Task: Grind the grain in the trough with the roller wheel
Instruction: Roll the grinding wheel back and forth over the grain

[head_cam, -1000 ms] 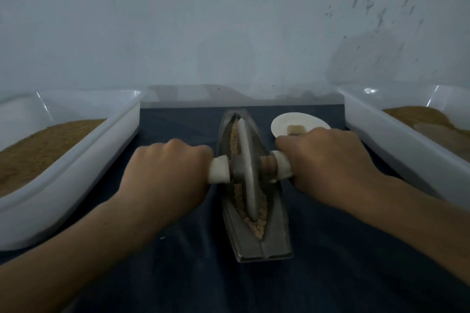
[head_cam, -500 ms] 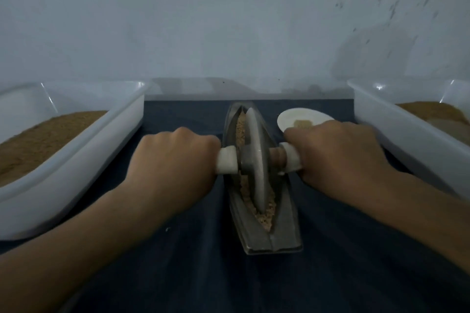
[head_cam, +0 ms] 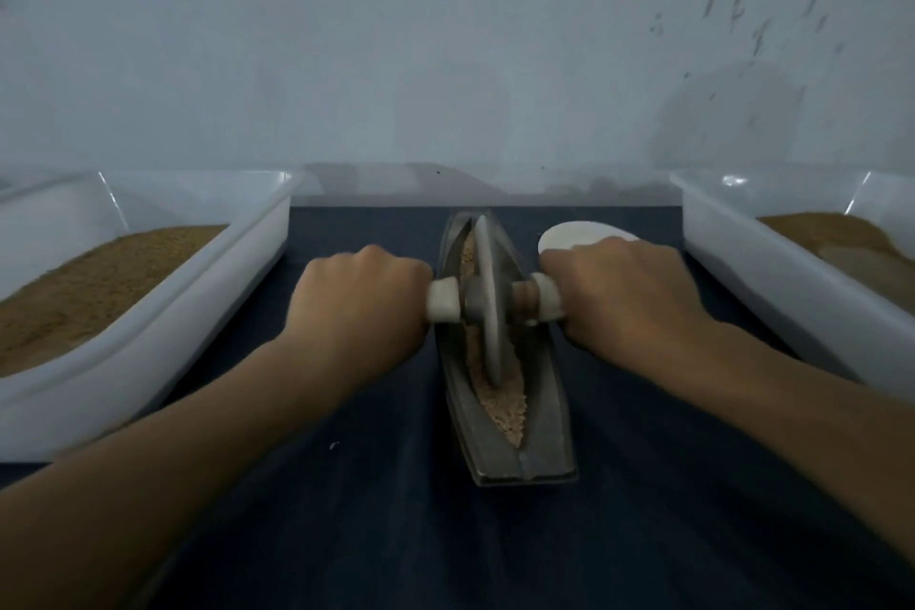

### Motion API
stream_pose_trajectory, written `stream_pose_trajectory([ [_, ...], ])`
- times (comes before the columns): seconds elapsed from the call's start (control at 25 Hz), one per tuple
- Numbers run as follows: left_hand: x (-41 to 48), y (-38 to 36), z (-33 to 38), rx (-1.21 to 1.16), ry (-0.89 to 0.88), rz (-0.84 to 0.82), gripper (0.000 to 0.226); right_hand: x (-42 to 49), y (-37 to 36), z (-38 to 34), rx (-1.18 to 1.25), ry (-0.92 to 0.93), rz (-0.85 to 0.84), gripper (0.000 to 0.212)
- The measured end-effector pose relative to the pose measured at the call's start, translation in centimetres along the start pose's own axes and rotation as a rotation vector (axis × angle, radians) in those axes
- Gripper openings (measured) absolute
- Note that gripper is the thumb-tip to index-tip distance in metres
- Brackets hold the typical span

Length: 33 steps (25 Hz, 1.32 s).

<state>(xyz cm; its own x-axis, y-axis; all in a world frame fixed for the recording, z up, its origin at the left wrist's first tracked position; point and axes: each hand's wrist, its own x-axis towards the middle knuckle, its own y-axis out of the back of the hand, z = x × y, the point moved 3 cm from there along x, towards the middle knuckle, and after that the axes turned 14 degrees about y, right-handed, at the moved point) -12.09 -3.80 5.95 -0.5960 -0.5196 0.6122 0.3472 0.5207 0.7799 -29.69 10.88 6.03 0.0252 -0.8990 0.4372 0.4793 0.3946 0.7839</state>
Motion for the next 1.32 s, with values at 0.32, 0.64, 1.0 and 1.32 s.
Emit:
stream_pose_trajectory([
  [0.32, 5.9, -1.9, 1.0, 0.043, 0.126, -0.125, 0.008, 5.6, -2.1, 1.4, 0.086, -0.199, -0.153, 0.012],
  [0.64, -1.1, 0.5, -1.1, -0.064, -0.123, 0.146, 0.031, -2.4, 0.7, -0.2, 0.005, 0.073, 0.215, 0.014],
  [1.0, 4.1, -1.2, 0.4, 0.044, 0.068, -0.162, 0.008, 3.6, -0.9, 1.4, 0.058, -0.073, -0.118, 0.012],
  [1.32, 2.4, -0.8, 0.5, 0.106, 0.007, -0.028, 0.018, 1.3, -1.2, 0.6, 0.027, -0.096, 0.04, 0.016],
])
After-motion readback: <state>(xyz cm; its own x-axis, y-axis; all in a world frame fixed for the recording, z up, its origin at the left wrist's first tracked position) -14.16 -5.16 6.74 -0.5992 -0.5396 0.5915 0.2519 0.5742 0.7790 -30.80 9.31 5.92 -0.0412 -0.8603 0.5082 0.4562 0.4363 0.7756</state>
